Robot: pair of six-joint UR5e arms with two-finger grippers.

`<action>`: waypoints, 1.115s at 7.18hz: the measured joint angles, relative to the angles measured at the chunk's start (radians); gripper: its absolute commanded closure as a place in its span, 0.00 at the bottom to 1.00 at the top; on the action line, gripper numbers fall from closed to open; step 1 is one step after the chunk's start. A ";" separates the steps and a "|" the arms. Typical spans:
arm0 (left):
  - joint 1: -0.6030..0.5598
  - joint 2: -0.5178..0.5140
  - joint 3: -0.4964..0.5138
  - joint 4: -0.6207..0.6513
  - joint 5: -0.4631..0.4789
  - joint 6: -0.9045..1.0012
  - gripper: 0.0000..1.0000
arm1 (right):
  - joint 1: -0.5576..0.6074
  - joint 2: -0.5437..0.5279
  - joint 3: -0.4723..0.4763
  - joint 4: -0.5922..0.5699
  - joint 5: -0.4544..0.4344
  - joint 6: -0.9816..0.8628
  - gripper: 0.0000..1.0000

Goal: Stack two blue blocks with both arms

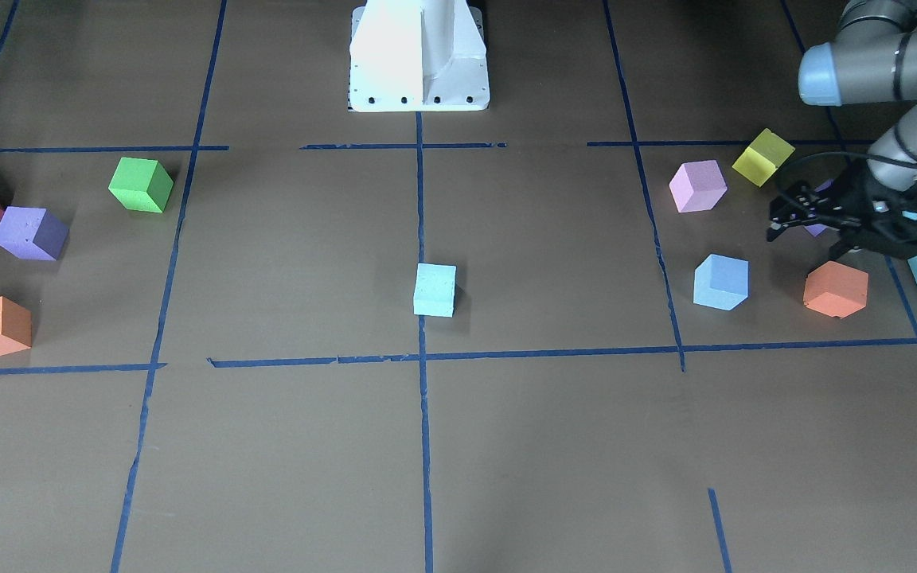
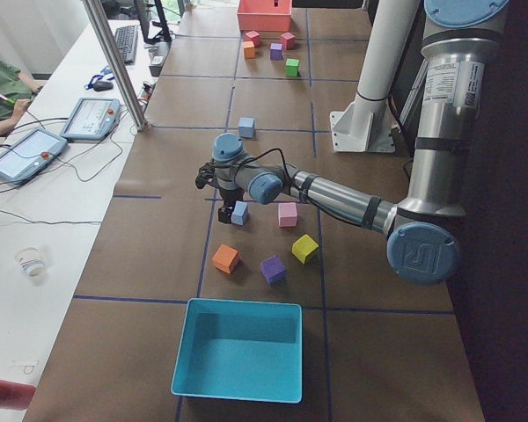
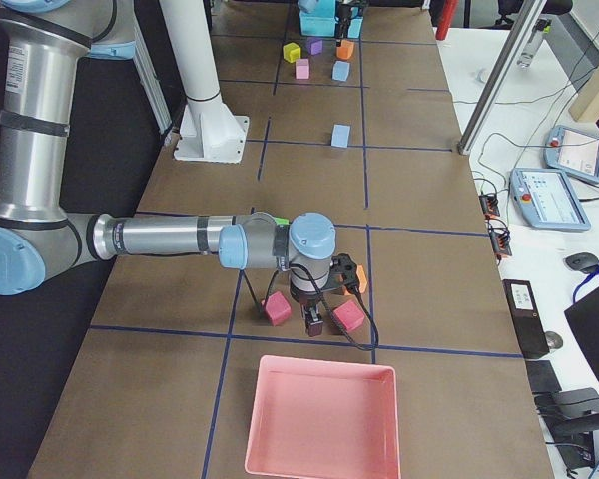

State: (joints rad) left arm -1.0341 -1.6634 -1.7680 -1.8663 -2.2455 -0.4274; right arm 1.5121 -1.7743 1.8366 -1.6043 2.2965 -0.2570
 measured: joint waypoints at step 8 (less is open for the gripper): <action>0.153 -0.116 0.179 -0.075 0.106 -0.200 0.09 | 0.000 -0.001 0.000 0.003 0.001 0.004 0.00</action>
State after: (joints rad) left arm -0.8810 -1.7795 -1.5888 -1.9414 -2.1391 -0.6278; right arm 1.5125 -1.7748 1.8362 -1.6015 2.2979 -0.2532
